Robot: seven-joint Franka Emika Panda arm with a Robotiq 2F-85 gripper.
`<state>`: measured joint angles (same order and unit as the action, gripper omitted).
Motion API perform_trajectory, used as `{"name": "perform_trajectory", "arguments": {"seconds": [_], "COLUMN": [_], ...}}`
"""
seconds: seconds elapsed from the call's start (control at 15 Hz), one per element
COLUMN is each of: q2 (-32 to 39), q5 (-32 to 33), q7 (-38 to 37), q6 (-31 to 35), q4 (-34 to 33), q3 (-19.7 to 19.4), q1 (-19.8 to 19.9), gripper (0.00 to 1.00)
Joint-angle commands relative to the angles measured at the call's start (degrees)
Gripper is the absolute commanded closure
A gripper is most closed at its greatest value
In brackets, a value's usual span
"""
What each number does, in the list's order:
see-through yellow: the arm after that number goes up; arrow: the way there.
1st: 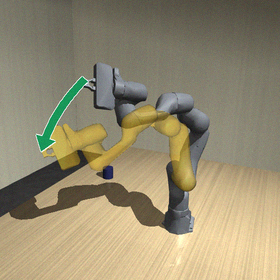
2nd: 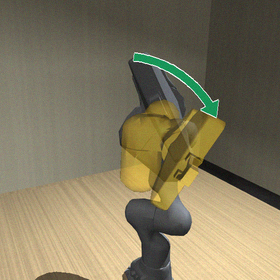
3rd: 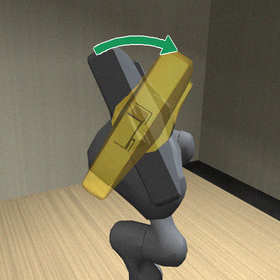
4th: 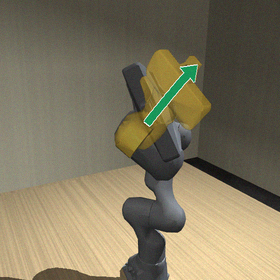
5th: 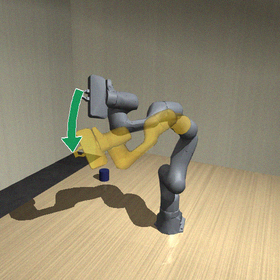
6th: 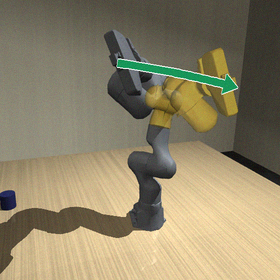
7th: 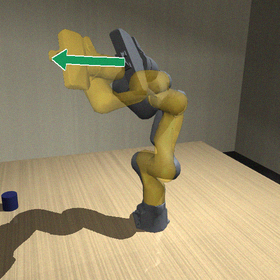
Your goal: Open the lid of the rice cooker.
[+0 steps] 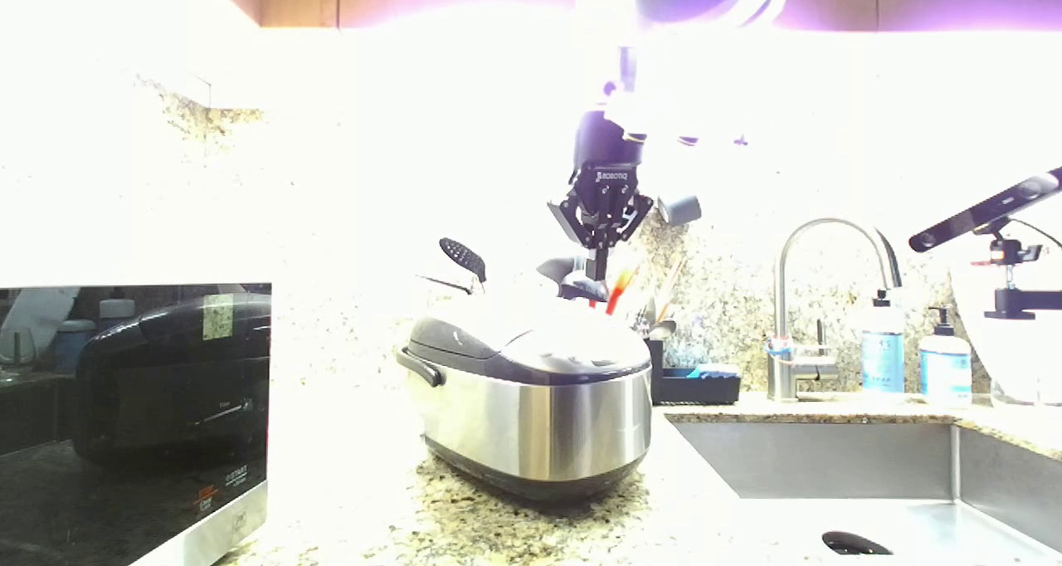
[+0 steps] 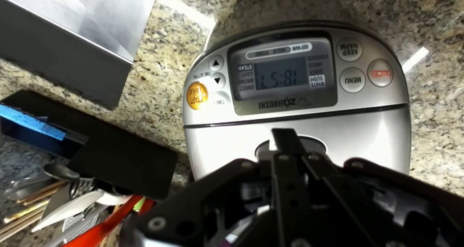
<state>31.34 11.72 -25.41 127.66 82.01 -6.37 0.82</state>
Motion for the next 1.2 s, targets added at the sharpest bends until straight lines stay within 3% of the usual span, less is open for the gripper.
{"name": "perform_trajectory", "arguments": {"seconds": [0.0, 1.13], "q2": [4.17, 15.42], "q5": [-0.62, -0.78], "q7": [-1.08, -1.66], "q6": [-1.17, -6.69], "q4": [-6.27, -20.86], "q3": [-1.92, -3.79], "q1": [-0.99, -1.85], "gripper": [1.00, 1.00]}}
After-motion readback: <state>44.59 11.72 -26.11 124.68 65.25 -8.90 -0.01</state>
